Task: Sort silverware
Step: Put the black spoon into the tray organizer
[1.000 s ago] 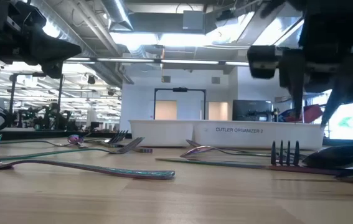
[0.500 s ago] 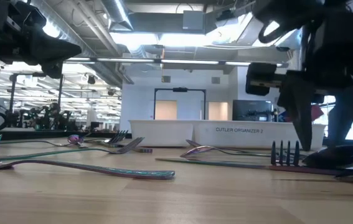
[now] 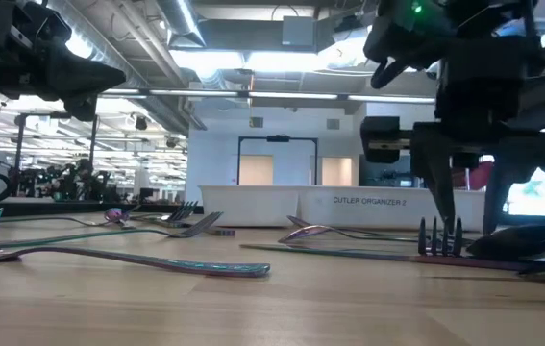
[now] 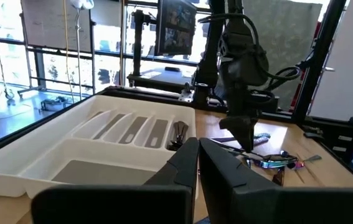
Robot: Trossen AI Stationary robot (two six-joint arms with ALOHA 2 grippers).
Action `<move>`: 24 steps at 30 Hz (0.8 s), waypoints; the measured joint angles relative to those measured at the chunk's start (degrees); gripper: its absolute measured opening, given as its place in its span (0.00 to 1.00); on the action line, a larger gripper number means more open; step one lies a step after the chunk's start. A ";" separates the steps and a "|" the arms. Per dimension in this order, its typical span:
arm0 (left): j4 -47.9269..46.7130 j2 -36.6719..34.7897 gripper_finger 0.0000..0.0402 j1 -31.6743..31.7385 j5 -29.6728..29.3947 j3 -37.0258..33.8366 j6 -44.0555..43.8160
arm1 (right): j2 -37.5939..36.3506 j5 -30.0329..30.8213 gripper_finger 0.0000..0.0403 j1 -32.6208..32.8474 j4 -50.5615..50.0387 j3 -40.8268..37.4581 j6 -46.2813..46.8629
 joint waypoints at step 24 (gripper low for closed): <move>0.02 0.00 0.00 -0.02 -0.01 -0.02 0.00 | 4.91 -1.95 0.03 0.14 -2.76 4.07 1.78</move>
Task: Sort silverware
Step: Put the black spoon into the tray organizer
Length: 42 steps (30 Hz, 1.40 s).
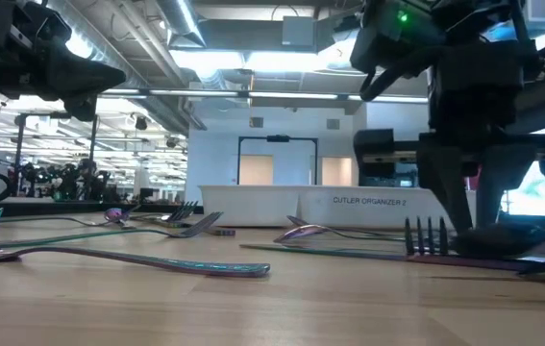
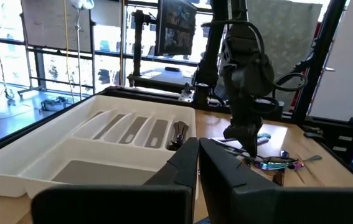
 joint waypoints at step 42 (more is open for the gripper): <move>0.00 0.02 0.00 0.00 -0.01 0.01 0.01 | -11.11 5.88 0.00 -27.03 13.82 -12.86 33.33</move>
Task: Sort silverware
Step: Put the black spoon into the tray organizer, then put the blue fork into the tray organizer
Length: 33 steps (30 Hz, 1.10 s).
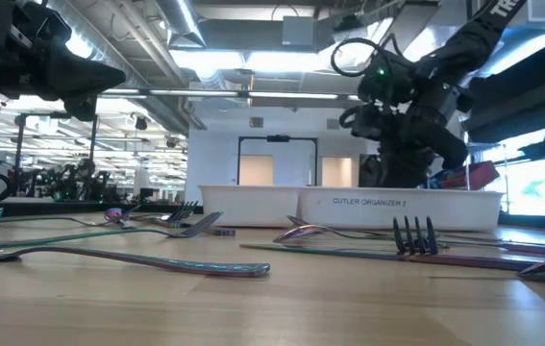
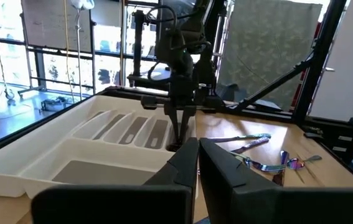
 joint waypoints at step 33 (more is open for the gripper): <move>-0.02 0.00 0.00 0.00 0.01 0.00 -0.02 | -25.50 6.11 0.10 -0.17 -7.95 -0.32 0.03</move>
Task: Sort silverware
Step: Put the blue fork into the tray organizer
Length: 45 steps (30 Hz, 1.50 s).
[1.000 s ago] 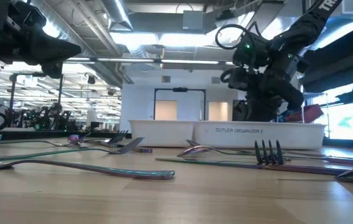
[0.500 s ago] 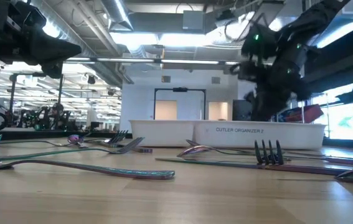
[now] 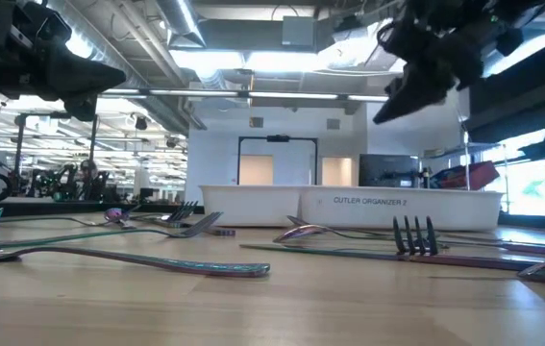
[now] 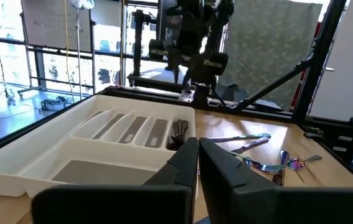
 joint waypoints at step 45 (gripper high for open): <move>0.00 0.00 0.00 0.00 0.00 0.00 0.00 | 28.25 -7.51 0.00 0.65 18.62 5.24 -0.42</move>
